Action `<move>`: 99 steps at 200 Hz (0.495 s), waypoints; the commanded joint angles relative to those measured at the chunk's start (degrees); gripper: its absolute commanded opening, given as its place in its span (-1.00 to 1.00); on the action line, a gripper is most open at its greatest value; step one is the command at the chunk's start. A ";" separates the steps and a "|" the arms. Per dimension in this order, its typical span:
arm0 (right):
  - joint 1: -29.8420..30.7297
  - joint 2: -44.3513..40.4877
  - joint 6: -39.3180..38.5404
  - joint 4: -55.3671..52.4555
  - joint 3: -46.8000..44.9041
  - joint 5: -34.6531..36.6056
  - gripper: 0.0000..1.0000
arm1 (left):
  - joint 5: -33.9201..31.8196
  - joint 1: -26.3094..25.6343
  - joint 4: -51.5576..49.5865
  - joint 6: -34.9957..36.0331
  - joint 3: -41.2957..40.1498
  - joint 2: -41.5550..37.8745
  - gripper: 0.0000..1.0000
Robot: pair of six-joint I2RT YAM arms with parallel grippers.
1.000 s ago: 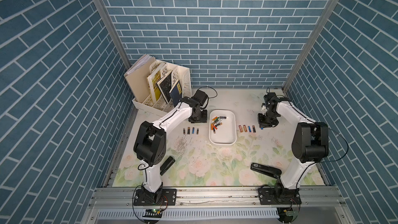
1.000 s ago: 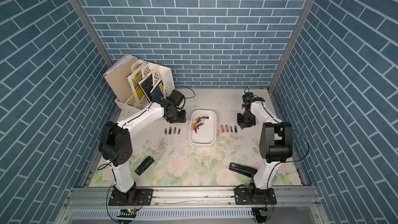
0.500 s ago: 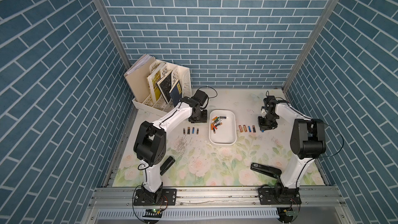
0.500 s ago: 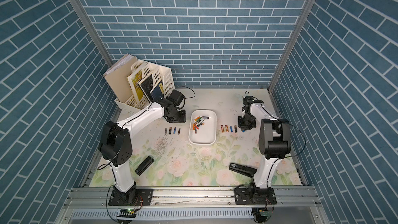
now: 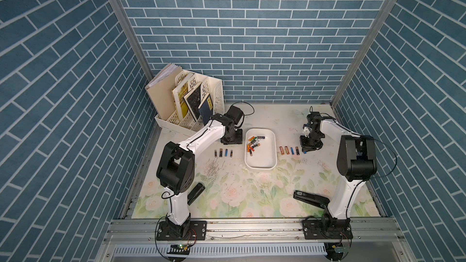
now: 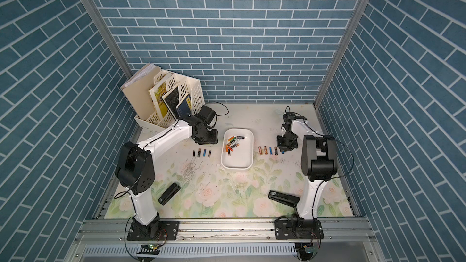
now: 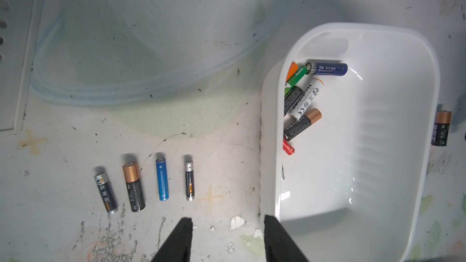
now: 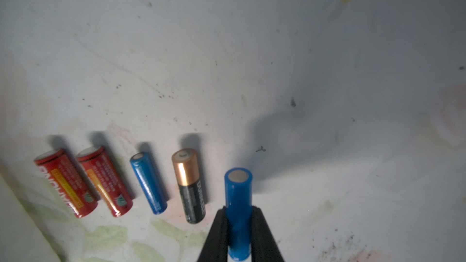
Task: Take the batteries out of the storage box
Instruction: Place the battery at the center of the board.
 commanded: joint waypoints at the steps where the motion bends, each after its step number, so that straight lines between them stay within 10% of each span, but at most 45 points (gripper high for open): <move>1: 0.01 1.11 -1.36 -0.39 1.47 -1.25 -0.76 | 0.03 -0.26 -0.43 -0.18 -0.68 0.31 0.03; 99: 0.01 3.94 -1.36 -0.29 1.91 -1.01 -0.75 | 0.26 -0.29 -0.02 -0.33 -1.55 0.26 0.03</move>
